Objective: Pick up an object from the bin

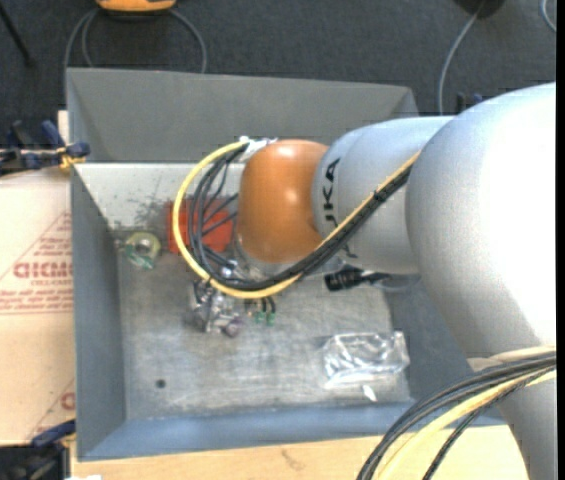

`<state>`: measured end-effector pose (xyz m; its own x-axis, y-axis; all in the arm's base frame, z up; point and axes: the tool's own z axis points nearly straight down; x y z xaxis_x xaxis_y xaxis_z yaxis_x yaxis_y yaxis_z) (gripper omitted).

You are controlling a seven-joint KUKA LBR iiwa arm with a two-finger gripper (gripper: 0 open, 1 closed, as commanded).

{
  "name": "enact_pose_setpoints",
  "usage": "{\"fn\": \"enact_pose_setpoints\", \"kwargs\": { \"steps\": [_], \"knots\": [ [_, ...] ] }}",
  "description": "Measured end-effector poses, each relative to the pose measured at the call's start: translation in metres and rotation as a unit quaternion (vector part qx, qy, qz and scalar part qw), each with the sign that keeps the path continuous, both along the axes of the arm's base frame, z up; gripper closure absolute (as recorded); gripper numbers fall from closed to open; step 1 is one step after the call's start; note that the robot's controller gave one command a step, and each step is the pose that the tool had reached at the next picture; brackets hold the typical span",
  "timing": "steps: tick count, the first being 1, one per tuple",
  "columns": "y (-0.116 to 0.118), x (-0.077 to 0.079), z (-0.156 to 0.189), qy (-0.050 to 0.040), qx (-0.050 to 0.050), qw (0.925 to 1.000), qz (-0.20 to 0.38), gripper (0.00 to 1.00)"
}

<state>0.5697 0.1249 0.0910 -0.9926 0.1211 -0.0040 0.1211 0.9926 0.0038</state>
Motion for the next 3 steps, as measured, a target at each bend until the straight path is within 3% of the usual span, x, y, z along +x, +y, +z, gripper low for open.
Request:
{"fn": "enact_pose_setpoints", "kwargs": {
  "steps": [1, 2, 3],
  "knots": [
    [-0.009, 0.007, 0.084, -0.0037, -0.002, 0.9999, 0.016, 1.0],
    [0.0, 0.018, 0.213, -0.0039, -0.003, 0.9847, 0.174, 1.0],
    [-0.043, -0.009, 0.18, 0.0013, -0.003, 0.969, 0.247, 1.0]
  ]
}}
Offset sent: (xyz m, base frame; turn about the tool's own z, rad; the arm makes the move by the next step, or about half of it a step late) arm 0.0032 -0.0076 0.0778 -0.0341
